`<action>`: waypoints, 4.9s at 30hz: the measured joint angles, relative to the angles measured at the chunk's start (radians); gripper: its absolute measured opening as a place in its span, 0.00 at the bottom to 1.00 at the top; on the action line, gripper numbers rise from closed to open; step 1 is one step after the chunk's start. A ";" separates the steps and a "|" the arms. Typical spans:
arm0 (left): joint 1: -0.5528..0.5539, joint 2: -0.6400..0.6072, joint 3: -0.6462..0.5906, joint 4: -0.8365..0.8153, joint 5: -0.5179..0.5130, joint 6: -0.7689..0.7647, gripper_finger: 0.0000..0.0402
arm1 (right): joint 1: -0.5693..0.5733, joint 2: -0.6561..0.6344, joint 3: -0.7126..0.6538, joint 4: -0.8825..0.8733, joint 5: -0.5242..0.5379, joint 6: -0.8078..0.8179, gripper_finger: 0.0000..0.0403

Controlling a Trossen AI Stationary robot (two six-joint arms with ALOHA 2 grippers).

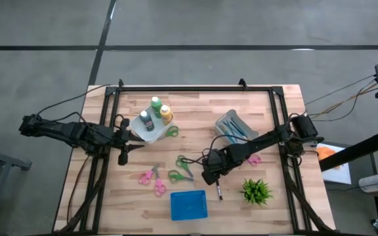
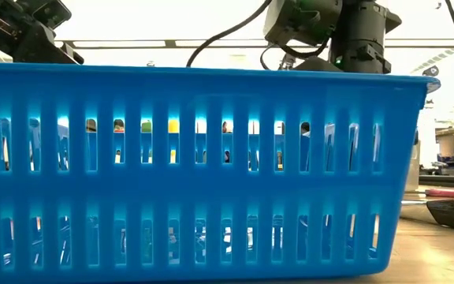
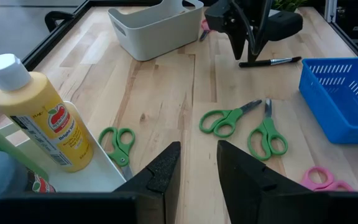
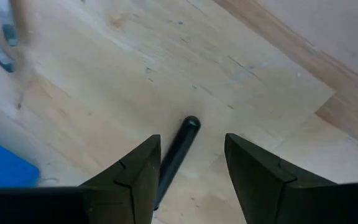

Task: Pick & Place Paint Supplies
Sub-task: Put the black paintbrush into the gray bin

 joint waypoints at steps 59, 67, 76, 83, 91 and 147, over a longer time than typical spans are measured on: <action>0.000 0.000 0.000 0.000 0.000 0.000 0.27 | -0.025 -0.085 -0.019 -0.005 -0.027 -0.686 0.02; 0.000 0.000 0.000 0.000 0.000 0.000 0.27 | 0.043 -0.136 -0.022 -0.007 -0.055 -1.016 0.02; 0.000 0.000 0.000 0.000 0.000 0.000 0.27 | 0.125 -0.128 -0.022 0.054 -0.058 -1.242 0.02; 0.000 0.000 0.000 0.000 0.000 0.000 0.27 | 0.185 -0.128 -0.023 0.088 -0.058 -1.309 0.02; 0.000 0.000 0.000 0.000 0.000 0.000 0.27 | 0.223 -0.126 -0.063 0.146 -0.040 -1.308 0.04; 0.000 0.000 0.000 0.000 0.000 0.000 0.27 | 0.227 -0.126 -0.300 0.452 0.022 -1.011 0.34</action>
